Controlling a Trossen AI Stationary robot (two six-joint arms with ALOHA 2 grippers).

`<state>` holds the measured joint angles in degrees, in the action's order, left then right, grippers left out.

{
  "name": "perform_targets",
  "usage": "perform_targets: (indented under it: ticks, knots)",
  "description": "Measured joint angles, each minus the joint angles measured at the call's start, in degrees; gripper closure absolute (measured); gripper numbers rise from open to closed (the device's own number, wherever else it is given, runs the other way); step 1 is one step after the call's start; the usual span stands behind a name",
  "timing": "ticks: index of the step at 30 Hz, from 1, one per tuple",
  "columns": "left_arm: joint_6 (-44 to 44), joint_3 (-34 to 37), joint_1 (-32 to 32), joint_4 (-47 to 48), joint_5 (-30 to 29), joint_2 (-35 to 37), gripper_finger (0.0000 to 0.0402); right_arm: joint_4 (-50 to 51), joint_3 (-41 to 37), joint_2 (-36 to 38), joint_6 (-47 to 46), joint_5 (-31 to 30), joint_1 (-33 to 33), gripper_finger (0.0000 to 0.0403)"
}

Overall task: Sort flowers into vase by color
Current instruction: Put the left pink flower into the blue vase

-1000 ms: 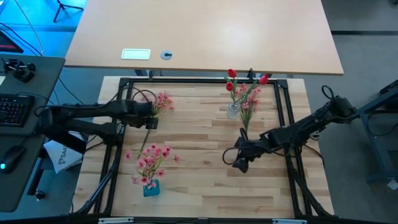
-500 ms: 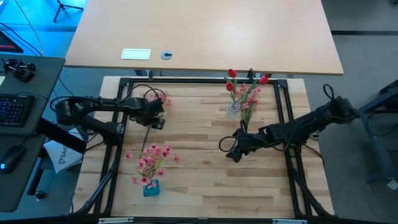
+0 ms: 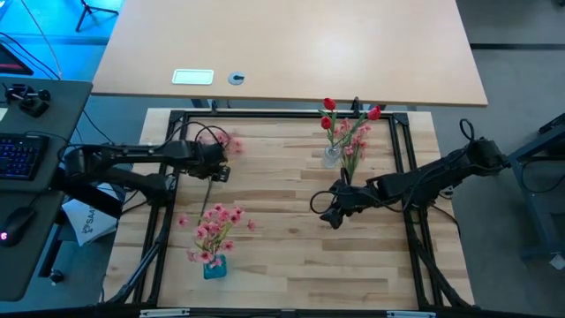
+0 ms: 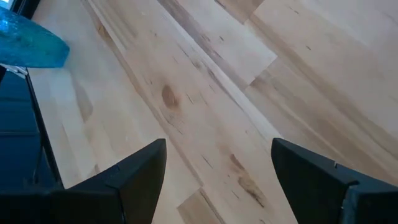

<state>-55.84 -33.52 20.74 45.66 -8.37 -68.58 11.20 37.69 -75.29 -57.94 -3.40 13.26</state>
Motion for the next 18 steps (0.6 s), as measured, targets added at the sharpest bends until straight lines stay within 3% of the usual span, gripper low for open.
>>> perform_targets:
  ticks: [9, 13, 18]
  knots:
    - [-8.47, 5.30, -3.33, -0.52, -0.59, 0.51, 0.0183, 0.11, 0.00, 0.00, 2.84, 0.17, -0.22, 0.0119]
    - [-8.81, 7.93, -3.14, -6.07, 1.04, 0.76, 0.0183, 0.12, 0.00, 0.00, 2.93, 0.17, -0.22, 0.0119]
    - [-10.06, 8.13, -3.08, -6.50, -0.74, 0.69, 0.0183, 0.09, 0.00, -0.02, 2.66, 0.14, -0.22, 0.0119]
